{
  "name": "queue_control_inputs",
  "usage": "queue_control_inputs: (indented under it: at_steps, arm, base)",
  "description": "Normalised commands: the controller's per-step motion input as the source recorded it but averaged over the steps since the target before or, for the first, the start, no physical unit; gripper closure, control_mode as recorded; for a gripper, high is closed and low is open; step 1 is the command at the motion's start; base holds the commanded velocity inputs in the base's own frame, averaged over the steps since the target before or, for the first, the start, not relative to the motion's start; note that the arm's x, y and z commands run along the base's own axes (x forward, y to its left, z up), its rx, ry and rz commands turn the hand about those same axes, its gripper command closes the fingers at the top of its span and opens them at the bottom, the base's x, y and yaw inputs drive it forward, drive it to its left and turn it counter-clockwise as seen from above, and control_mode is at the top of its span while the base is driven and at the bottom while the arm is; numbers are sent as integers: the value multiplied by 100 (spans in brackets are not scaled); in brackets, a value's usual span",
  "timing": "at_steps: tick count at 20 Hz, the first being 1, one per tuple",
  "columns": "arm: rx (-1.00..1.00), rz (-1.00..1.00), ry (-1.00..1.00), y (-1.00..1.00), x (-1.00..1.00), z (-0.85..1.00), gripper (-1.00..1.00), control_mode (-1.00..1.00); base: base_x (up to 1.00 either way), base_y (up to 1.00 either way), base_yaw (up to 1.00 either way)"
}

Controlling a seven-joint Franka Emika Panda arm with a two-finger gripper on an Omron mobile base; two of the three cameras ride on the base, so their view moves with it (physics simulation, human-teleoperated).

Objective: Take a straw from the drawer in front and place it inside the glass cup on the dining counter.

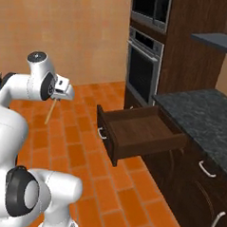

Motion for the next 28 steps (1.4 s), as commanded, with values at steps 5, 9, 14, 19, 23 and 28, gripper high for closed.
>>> queue_control_inputs:
  at_steps: [5,9,14,19,23,28]
  arm:
    - [0,0,0,0,0,0,100,100]
    - [0,0,0,0,0,0,100,100]
    - [0,0,0,0,0,0,100,100]
    - [0,0,0,0,0,0,100,100]
    - [0,0,0,0,0,0,100,100]
    - [0,0,0,0,0,0,100,100]
  base:
    - [100,74,9]
    - [100,62,14]
    - [100,45,15]
    - [100,34,13]
    - [100,17,10]
    - [100,0,5]
